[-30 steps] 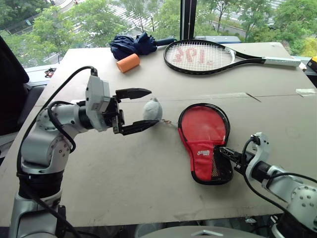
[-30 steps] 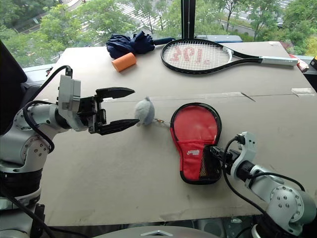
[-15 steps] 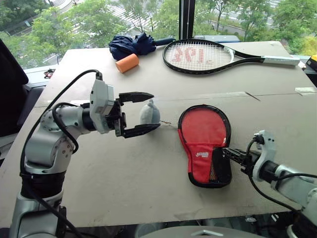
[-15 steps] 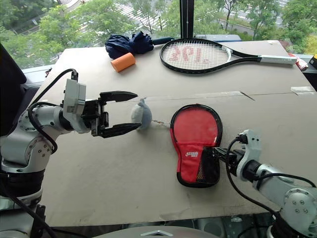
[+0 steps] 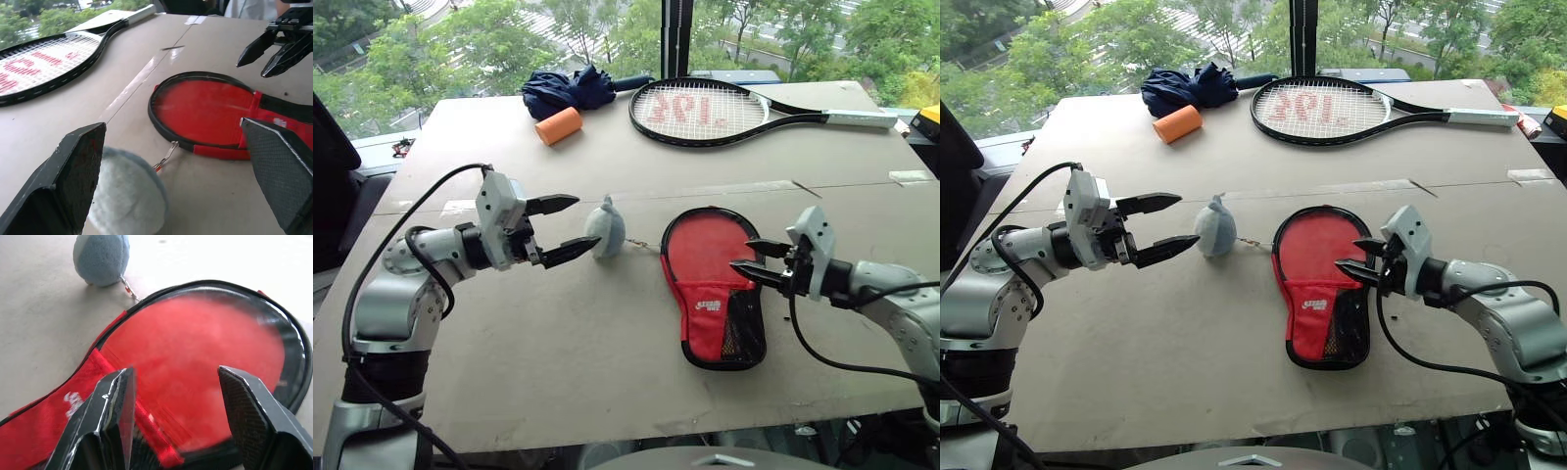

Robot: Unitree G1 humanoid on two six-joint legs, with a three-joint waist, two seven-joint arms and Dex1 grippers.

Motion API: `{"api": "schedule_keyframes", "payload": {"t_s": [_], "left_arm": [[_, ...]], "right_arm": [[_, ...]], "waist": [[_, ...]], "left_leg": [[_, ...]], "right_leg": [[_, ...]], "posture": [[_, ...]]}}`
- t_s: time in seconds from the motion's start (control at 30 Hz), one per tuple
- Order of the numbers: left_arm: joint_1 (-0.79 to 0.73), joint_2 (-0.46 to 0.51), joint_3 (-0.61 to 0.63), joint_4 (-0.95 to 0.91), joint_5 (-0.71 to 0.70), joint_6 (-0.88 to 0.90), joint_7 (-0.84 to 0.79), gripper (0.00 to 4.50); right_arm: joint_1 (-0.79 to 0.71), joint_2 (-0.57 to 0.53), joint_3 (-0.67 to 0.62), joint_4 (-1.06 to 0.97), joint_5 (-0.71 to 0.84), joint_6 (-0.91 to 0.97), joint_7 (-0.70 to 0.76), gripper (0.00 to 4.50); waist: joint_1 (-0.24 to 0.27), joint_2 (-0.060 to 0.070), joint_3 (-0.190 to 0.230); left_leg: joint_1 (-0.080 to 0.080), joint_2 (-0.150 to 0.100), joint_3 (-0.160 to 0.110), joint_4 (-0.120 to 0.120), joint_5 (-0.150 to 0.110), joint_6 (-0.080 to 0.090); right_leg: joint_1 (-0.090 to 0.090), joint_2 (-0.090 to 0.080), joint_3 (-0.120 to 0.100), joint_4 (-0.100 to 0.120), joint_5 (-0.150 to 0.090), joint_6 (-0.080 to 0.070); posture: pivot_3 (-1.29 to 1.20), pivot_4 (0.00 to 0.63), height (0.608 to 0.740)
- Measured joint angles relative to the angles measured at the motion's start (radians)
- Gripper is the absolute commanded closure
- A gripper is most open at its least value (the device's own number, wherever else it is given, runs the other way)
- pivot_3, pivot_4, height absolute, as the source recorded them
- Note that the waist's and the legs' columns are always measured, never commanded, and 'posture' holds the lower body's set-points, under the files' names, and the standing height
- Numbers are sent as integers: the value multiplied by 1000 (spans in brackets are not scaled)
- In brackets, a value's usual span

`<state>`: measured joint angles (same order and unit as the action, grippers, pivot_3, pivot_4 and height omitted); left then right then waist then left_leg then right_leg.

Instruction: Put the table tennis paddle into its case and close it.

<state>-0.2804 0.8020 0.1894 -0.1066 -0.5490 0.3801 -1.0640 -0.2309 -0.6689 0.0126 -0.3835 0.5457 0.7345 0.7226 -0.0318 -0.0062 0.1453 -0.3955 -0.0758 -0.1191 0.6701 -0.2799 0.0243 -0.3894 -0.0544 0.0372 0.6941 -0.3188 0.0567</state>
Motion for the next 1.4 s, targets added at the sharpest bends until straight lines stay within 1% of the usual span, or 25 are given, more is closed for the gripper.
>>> {"api": "schedule_keyframes", "payload": {"t_s": [0.1, 0.23, 0.37, 0.47, 0.5, 0.57, 0.67, 0.7, 0.73, 0.8, 0.83, 0.87, 0.9, 0.97, 1.0, 1.03, 1.07, 1.13, 1.2, 1.3, 1.4], "left_arm": [[-39, 12, -23, 99, 57, -46, -32, 0], [-126, 3, -97, 204, 118, -108, -88, 0], [-242, -31, -194, 347, 197, -148, -135, 0], [-301, -57, -240, 450, 251, -176, -141, 0], [-339, -72, -256, 521, 283, -195, -140, 0], [-396, -95, -276, 601, 309, -203, -144, 0], [-451, -122, -313, 690, 350, -224, -182, 0], [-460, -137, -320, 718, 360, -235, -191, 411], [-463, -145, -323, 732, 364, -245, -200, 592], [-472, -161, -326, 763, 370, -269, -221, 1321], [-479, -164, -328, 774, 371, -279, -239, 1962], [-490, -165, -328, 786, 372, -283, -259, 2307], [-498, -164, -328, 793, 373, -285, -269, 2835], [-519, -167, -328, 824, 380, -307, -292, 3699], [-531, -170, -327, 845, 387, -325, -294, 4060], [-547, -174, -326, 873, 392, -350, -294, 4305], [-571, -181, -324, 914, 400, -378, -286, 4434], [-629, -199, -324, 1001, 430, -428, -252, 4438], [-713, -231, -337, 1104, 481, -494, -182, 4438], [-834, -311, -372, 1254, 583, -582, -20, 4438], [-918, -401, -409, 1369, 677, -620, 164, 4438]], "right_arm": [[-44, 17, 109, 117, -101, -98, 39, 1859], [-60, 24, 162, 191, -173, -185, 80, 1859], [-62, 23, 184, 224, -217, -239, 101, 1859], [-61, 33, 182, 225, -226, -243, 99, 1859], [-61, 43, 183, 225, -229, -243, 95, 1859], [-57, 47, 176, 223, -230, -238, 92, 1859], [-46, 57, 171, 211, -232, -232, 77, 1859], [-43, 58, 171, 207, -233, -232, 75, 1763], [-42, 60, 171, 205, -234, -232, 73, 1763], [-36, 64, 170, 200, -235, -231, 69, 1763], [-33, 64, 170, 194, -236, -229, 67, 1763], [-31, 64, 170, 188, -238, -225, 65, 1763], [-30, 64, 171, 185, -241, -222, 65, 1763], [-26, 64, 173, 183, -251, -220, 61, 1763], [-24, 64, 173, 182, -253, -220, 60, 1763], [-23, 64, 174, 179, -256, -220, 58, 1763], [-20, 64, 174, 177, -260, -220, 58, 1763], [-18, 64, 175, 175, -265, -220, 58, 1763], [-18, 63, 177, 175, -273, -223, 58, 1763], [-22, 66, 187, 176, -288, -232, 59, 1763], [-25, 71, 193, 174, -296, -236, 59, 1763]], "waist": [[2, -2, 1], [2, -3, 0], [3, -5, -2], [-1, -6, -2], [-4, -8, -3], [-4, -8, -3], [-6, -9, -4], [-6, -9, -4], [-6, -9, -4], [-6, -9, -4], [-7, -9, -4], [-7, -9, -4], [-7, -9, -4], [-7, -9, -4], [-7, -9, -4], [-7, -9, -5], [-7, -10, -5], [-6, -11, -5], [-5, -13, -6], [-5, -15, -8], [-10, -16, -8]], "left_leg": [[-4, -1, 0, 0, 0, 0], [-3, -1, 0, 1, 0, 0], [-1, -1, -1, 1, 0, -1], [-1, -1, -1, 1, 0, -1], [-1, -1, -2, 1, 0, -1], [-1, -1, -2, 2, 0, -1], [-1, -2, -2, 2, 0, -1], [-1, -2, -2, 3, 0, -1], [-1, -2, -2, 3, 0, -1], [-1, -1, -2, 3, 0, -1], [-1, -1, -2, 3, 0, -1], [-1, -1, -2, 3, 0, -1], [-1, -1, -2, 3, 0, -1], [-1, -2, -2, 3, 0, -1], [-2, -2, -2, 3, 0, -1], [-2, -2, -2, 3, 0, -1], [-2, -2, -2, 3, 0, -1], [-2, -2, -3, 3, 0, -1], [-2, -2, -3, 4, 0, -1], [-2, -3, -3, 4, 0, -1], [-2, -3, -2, 4, 0, -1]], "right_leg": [[-3, -1, 0, -1, 0, 0], [-3, -1, 0, 0, 0, 0], [-2, -1, -1, 1, 0, 0], [-1, -1, -1, 1, 0, 0], [-1, 0, -1, 1, 0, 0], [-1, 0, -2, 2, 0, 0], [-1, 0, -1, 2, 0, 0], [-1, 0, -2, 2, 0, 0], [-1, 0, -2, 2, 0, 0], [-1, 0, -2, 2, 0, 0], [-1, 0, -2, 2, 0, 0], [-1, 0, -2, 2, 0, 0], [-1, 0, -2, 2, 0, 0], [-1, 0, -2, 2, 0, 0], [-1, 0, -2, 2, 0, 0], [-1, 0, -2, 2, 0, 0], [-1, 0, -2, 2, 0, 0], [-1, 0, -3, 2, 0, 0], [-1, 0, -5, 2, 0, 0], [-1, 0, -7, 3, 0, 0], [-1, 0, -6, 3, 0, 0]], "posture": [[0, 150, 740], [0, 150, 740], [0, 150, 740], [0, 150, 740], [0, 150, 740], [0, 150, 740], [0, 150, 740], [0, 150, 740], [0, 150, 740], [0, 150, 740], [0, 150, 740], [0, 150, 740], [0, 150, 740], [0, 150, 740], [0, 150, 740], [0, 150, 740], [0, 150, 740], [0, 150, 740], [0, 150, 740], [0, 150, 740], [0, 150, 740]]}}
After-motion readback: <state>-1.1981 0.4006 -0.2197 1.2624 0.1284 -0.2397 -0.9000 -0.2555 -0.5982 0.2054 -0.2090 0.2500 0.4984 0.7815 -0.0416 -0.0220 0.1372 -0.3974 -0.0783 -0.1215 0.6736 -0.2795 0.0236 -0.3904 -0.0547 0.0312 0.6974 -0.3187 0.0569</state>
